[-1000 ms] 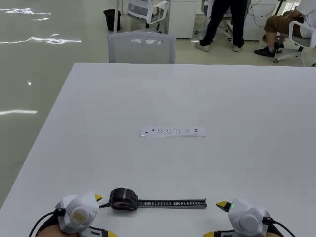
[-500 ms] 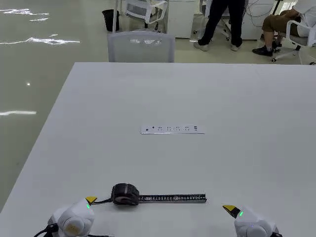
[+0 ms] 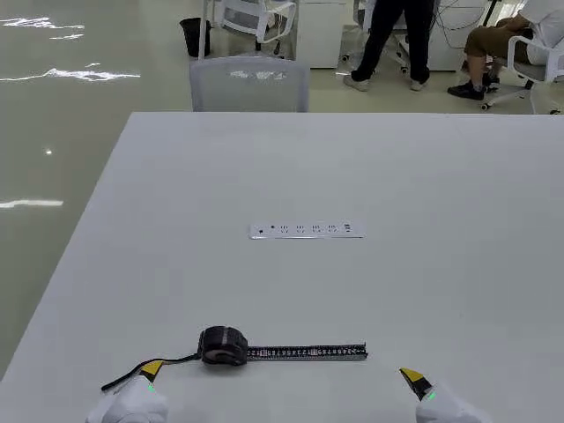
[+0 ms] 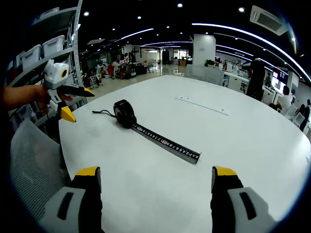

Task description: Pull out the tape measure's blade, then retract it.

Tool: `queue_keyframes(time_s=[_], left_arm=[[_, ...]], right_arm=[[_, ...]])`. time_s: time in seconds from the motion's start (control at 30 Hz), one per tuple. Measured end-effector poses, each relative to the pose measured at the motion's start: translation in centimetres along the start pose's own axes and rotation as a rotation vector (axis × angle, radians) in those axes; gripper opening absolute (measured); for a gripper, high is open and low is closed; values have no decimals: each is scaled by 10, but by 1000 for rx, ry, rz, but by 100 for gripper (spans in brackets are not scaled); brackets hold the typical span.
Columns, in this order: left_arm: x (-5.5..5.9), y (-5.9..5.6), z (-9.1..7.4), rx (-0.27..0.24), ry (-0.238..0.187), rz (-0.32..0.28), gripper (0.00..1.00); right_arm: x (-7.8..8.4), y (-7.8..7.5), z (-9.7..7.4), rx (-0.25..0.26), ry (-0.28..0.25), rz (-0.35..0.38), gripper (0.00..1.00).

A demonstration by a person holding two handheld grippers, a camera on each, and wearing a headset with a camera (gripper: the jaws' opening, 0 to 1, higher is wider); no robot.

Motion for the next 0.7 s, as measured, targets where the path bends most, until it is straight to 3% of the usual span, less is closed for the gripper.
queue_keyframes(time_s=[0.27, 0.4, 0.7], left_arm=[[-5, 0, -8, -47, -23, -22, 99], [-1, 0, -7, -47, -25, -29, 99], [-5, -9, -9, -22, -27, -31, 99]], right_arm=[[-3, 10, -3, -5, -8, -9, 100], [-4, 13, -4, -6, -4, -4, 100], [0, 19, -7, -3, -3, -26, 100]])
Point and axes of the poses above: the centre of the closed fingertips' face, and the gripper's own axes: z roughly forward along the fingers, y roughly to its left, x roughly out of its underside, the point moved 3 cm from there along -z, roughly backward along the fingers, and after that the axes turned 11 degrees about z, right-handed, at the moved point
